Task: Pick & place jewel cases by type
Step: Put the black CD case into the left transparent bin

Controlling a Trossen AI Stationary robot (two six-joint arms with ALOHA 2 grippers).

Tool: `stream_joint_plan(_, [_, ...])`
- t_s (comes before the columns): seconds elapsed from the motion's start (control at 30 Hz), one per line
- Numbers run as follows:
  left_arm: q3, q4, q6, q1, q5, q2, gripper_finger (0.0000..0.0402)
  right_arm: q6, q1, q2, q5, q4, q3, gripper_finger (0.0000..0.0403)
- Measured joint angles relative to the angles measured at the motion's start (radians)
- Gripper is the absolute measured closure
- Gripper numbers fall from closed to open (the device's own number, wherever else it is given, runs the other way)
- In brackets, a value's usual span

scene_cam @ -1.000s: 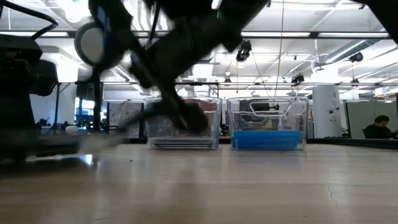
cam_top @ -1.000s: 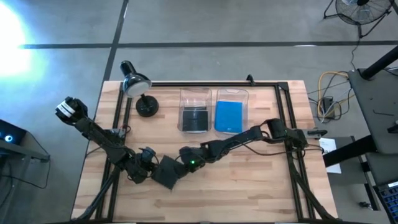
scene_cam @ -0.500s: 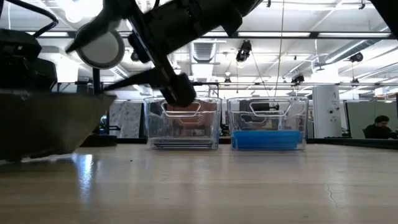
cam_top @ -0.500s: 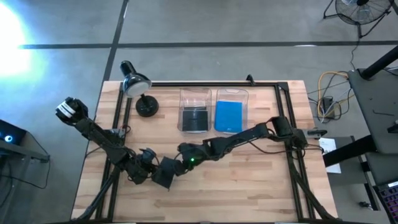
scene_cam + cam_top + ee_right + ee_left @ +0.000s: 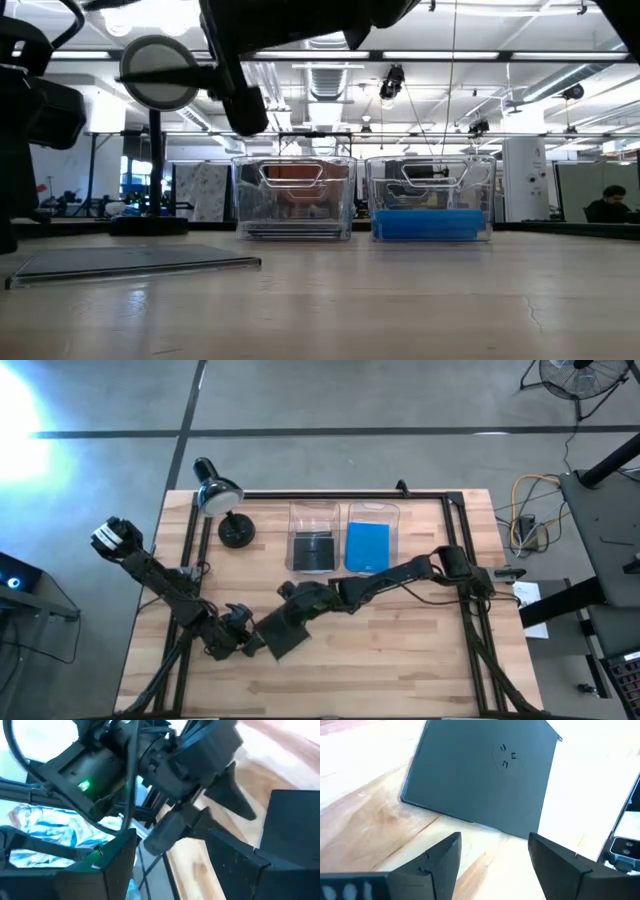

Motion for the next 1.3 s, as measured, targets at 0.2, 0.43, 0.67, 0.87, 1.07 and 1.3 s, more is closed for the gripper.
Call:
stream_joint_plan(0.2, [0.0,-0.004,-0.01,-0.014,-0.004,-0.001,0.0188,0.008,-0.002,-0.018,0.028,-0.341,0.0,0.017])
stream_joint_plan(0.43, [0.023,0.071,0.051,-0.018,-0.011,0.013,0.0188,-0.052,-0.003,0.013,0.06,-0.667,-0.003,0.017])
stream_joint_plan(0.67, [0.024,0.202,0.096,-0.02,0.052,0.135,0.0188,-0.056,-0.004,0.068,0.082,-0.531,-0.004,0.017])
stream_joint_plan(0.87, [0.026,0.301,0.106,-0.02,0.048,0.237,0.0188,-0.066,0.009,0.103,0.05,-0.438,0.004,0.017])
stream_joint_plan(1.07, [0.026,0.309,0.11,-0.019,0.047,0.269,0.0188,-0.089,0.007,0.101,-0.04,-0.418,0.0,0.017])
stream_joint_plan(1.3, [0.025,0.307,0.165,-0.025,0.068,0.263,0.0188,-0.176,0.005,0.027,-0.077,-0.401,0.034,0.017])
